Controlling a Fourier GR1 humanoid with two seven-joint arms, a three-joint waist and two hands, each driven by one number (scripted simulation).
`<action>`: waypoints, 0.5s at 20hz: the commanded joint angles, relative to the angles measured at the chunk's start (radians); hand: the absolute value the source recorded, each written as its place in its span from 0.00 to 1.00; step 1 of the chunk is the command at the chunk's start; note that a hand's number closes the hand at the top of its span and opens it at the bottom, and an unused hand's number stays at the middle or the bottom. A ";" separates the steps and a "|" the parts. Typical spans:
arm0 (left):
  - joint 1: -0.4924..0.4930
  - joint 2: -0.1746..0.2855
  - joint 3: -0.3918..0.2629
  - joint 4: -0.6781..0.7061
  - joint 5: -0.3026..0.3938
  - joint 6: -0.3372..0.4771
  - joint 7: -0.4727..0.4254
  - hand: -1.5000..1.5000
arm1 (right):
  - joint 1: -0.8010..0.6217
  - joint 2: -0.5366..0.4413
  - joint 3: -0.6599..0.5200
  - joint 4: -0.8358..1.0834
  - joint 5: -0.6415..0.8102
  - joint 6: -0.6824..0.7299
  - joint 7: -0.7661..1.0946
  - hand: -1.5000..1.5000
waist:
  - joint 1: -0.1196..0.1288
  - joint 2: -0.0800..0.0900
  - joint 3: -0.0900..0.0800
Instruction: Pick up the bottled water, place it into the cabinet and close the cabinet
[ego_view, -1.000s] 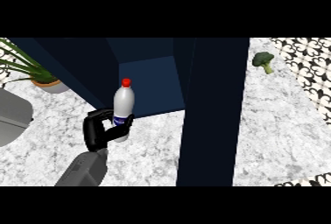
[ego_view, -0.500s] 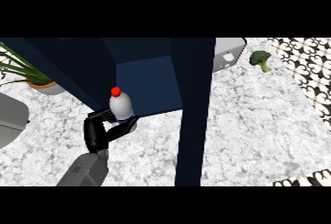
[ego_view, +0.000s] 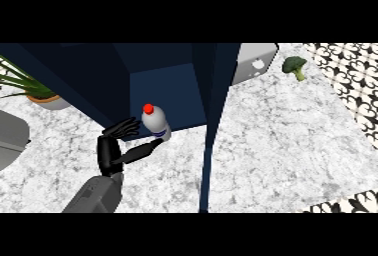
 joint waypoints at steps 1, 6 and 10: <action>-0.279 0.005 -0.046 0.066 -0.049 -0.043 0.092 0.00 | -0.013 -0.004 0.001 0.016 -0.012 0.012 -0.005 0.00 | -0.042 0.020 -0.013; -0.330 -0.029 -0.065 0.040 -0.041 -0.060 0.095 1.00 | -0.004 -0.003 -0.008 0.025 -0.011 0.012 -0.004 0.00 | -0.013 0.007 -0.014; -0.325 -0.050 -0.068 0.025 -0.019 -0.077 0.080 1.00 | -0.004 0.004 -0.009 0.028 0.016 0.006 -0.012 0.00 | 0.018 0.005 -0.016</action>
